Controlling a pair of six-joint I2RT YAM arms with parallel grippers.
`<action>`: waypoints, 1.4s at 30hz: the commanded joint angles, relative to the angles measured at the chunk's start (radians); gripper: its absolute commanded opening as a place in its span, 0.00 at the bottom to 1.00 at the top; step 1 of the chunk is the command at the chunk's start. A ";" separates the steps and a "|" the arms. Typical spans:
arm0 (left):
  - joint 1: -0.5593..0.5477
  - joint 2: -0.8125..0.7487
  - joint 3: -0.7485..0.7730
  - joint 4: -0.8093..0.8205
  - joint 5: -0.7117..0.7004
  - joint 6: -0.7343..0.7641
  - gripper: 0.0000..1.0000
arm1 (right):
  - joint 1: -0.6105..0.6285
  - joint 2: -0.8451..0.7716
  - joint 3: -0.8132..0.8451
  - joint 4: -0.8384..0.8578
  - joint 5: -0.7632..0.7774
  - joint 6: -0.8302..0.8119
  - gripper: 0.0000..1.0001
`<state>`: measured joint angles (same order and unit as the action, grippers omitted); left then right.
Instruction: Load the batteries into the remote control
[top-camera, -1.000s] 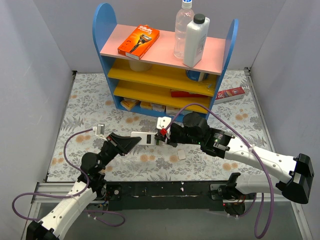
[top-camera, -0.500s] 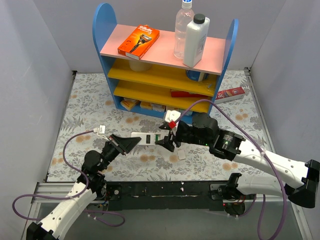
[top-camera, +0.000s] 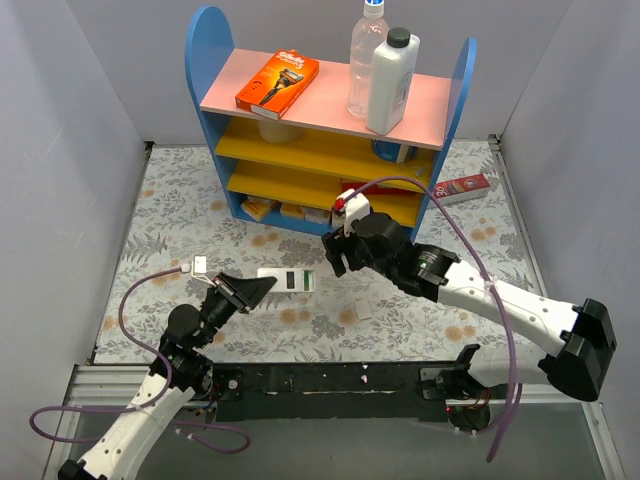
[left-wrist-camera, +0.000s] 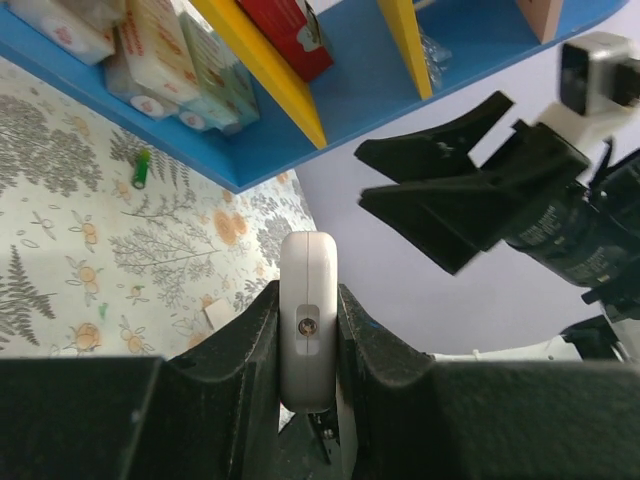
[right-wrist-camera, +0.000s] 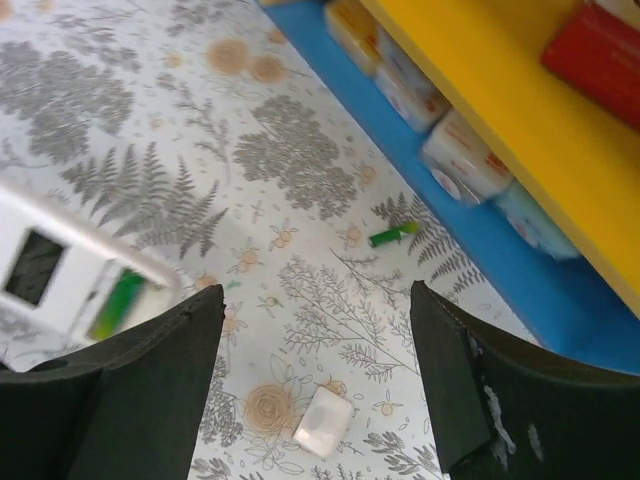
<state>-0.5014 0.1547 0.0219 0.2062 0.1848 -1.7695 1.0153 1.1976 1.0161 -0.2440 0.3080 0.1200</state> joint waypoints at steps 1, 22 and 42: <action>-0.003 -0.099 -0.094 -0.181 -0.083 0.038 0.00 | -0.075 0.074 -0.014 0.006 0.071 0.167 0.81; -0.002 -0.256 -0.071 -0.378 -0.170 0.051 0.00 | -0.092 0.502 0.001 0.155 0.341 0.607 0.58; -0.002 -0.254 -0.088 -0.343 -0.131 0.053 0.00 | -0.086 0.611 0.044 0.163 0.404 0.664 0.48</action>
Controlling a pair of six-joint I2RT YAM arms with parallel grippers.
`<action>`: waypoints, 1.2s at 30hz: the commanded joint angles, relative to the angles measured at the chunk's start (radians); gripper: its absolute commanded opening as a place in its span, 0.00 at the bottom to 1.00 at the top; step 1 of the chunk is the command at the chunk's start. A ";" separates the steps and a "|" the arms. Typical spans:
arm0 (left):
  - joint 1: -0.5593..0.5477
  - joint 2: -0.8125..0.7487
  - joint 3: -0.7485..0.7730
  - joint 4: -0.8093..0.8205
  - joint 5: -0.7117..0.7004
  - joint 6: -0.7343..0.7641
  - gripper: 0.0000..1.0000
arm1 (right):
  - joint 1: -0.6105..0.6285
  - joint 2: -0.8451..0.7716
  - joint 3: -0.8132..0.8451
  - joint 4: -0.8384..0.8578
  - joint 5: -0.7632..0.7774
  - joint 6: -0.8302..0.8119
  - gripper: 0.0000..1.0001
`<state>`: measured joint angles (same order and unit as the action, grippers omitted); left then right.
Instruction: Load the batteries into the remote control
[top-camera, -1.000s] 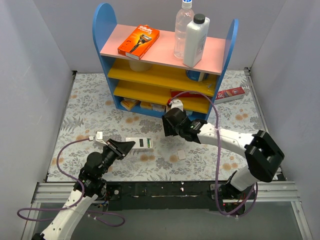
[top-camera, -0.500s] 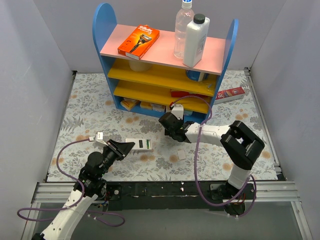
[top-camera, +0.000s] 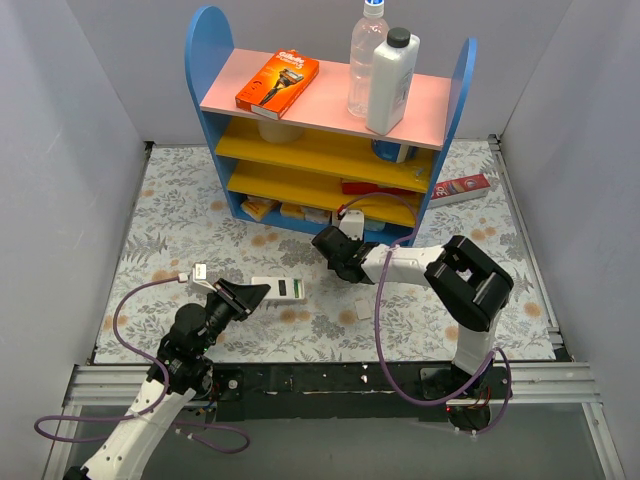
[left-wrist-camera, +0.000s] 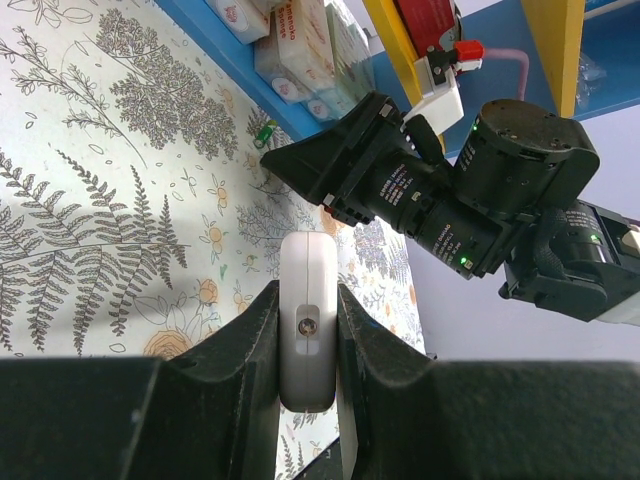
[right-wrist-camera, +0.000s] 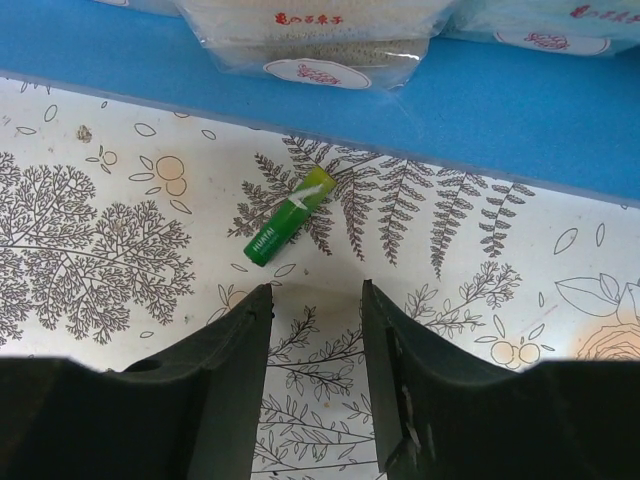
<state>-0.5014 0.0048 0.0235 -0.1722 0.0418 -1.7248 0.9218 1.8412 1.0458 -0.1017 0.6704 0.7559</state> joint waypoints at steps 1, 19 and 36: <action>-0.003 -0.104 -0.091 0.039 0.013 0.008 0.00 | 0.008 -0.037 0.016 0.023 0.041 0.028 0.48; -0.002 -0.103 -0.091 0.045 0.021 0.004 0.00 | 0.009 0.105 0.195 0.033 0.172 0.054 0.62; -0.003 -0.104 -0.086 0.042 0.023 0.004 0.00 | 0.040 0.173 0.201 -0.118 0.210 0.105 0.41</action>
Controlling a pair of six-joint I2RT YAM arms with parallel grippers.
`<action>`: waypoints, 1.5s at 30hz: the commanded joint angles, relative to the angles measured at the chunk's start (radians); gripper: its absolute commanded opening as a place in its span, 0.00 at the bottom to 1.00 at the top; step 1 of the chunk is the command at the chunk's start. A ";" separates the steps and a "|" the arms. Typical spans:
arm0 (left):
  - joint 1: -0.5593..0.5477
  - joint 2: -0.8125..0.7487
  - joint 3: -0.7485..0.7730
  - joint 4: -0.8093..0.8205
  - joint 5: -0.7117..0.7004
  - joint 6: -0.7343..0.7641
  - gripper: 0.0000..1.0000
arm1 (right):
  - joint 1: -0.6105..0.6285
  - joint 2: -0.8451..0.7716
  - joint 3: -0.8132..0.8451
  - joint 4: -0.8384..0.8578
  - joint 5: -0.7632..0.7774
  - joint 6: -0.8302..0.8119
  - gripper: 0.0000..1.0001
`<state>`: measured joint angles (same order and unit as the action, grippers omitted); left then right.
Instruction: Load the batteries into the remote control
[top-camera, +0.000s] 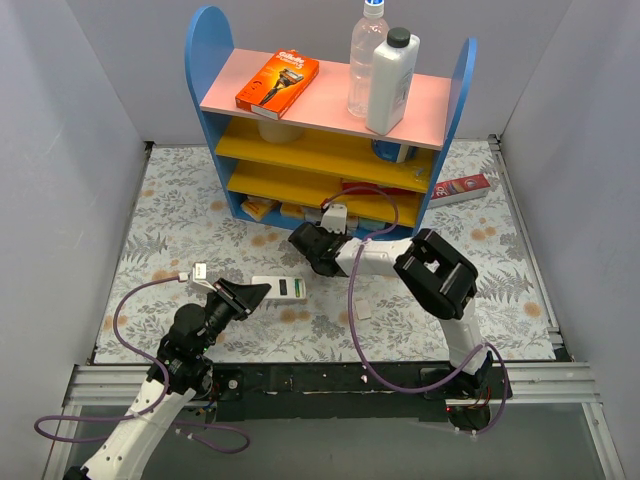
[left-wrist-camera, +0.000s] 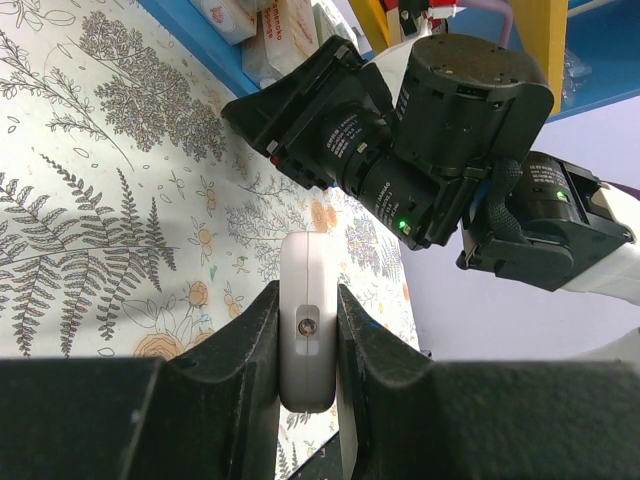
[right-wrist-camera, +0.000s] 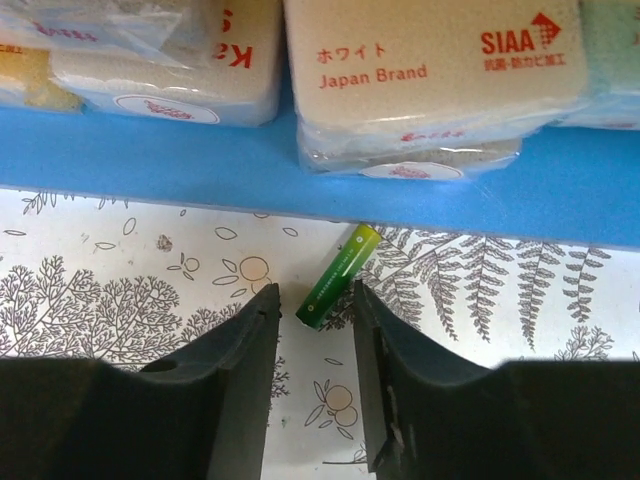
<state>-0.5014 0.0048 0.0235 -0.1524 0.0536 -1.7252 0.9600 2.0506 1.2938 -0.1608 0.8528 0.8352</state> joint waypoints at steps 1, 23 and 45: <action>-0.003 -0.104 -0.086 0.024 0.011 0.004 0.00 | 0.003 -0.041 -0.054 -0.054 0.028 0.021 0.40; -0.002 -0.104 -0.102 0.066 0.046 -0.036 0.00 | 0.000 -0.158 -0.232 0.038 0.000 -0.030 0.06; -0.002 0.111 -0.191 0.433 0.095 -0.077 0.00 | 0.032 -0.733 -0.358 -0.037 -0.547 -0.355 0.01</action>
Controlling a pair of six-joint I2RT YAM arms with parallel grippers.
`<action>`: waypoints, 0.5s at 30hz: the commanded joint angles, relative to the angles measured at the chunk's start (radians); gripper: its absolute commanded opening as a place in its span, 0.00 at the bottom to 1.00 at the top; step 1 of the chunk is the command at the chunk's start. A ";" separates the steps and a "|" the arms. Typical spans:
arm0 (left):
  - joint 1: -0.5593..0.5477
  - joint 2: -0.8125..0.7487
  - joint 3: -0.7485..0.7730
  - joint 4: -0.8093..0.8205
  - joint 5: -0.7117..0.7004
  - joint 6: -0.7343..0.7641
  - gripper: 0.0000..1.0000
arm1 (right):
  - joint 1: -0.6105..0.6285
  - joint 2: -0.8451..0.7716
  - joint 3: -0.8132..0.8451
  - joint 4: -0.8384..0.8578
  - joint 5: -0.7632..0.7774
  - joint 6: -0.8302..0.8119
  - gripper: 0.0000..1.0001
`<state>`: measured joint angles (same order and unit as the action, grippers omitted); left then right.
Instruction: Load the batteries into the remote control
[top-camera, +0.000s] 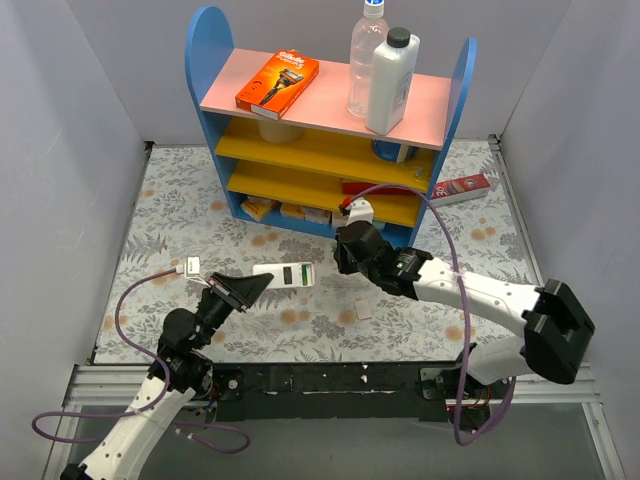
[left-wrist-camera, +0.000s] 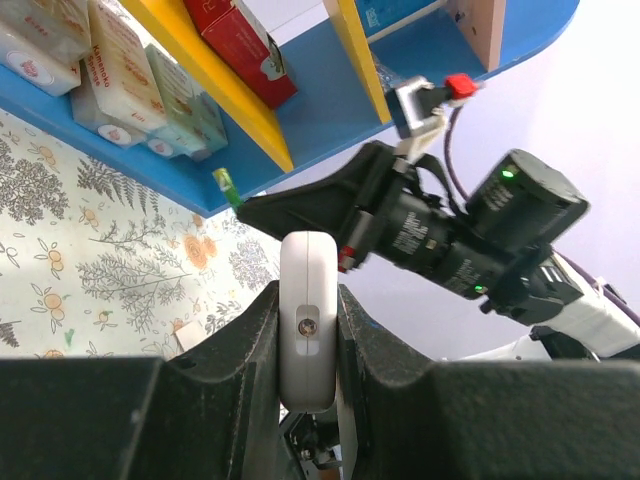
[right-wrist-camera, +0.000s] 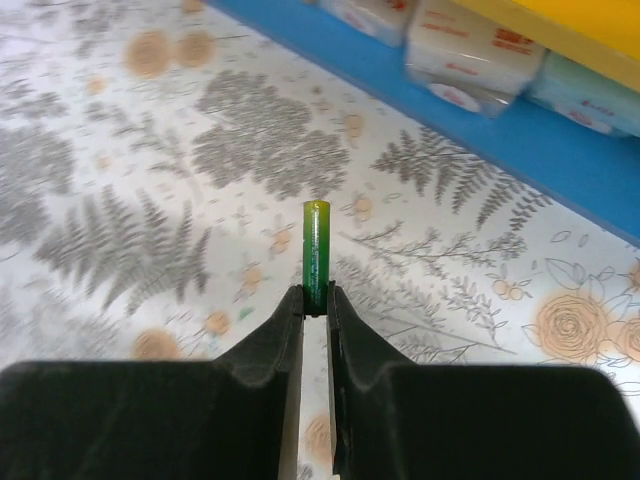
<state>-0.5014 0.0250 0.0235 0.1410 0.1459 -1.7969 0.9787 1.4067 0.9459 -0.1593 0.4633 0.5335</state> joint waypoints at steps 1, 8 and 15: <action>-0.002 0.116 -0.197 0.191 0.001 -0.004 0.00 | 0.017 -0.107 -0.010 -0.040 -0.179 -0.053 0.01; -0.003 0.397 -0.203 0.440 0.007 0.004 0.00 | 0.032 -0.270 -0.015 -0.089 -0.287 -0.043 0.01; -0.003 0.567 -0.201 0.589 0.003 -0.019 0.00 | 0.041 -0.308 -0.004 -0.121 -0.334 -0.018 0.01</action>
<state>-0.5014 0.5518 0.0265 0.5888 0.1471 -1.8076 1.0130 1.0977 0.9348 -0.2562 0.1791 0.5011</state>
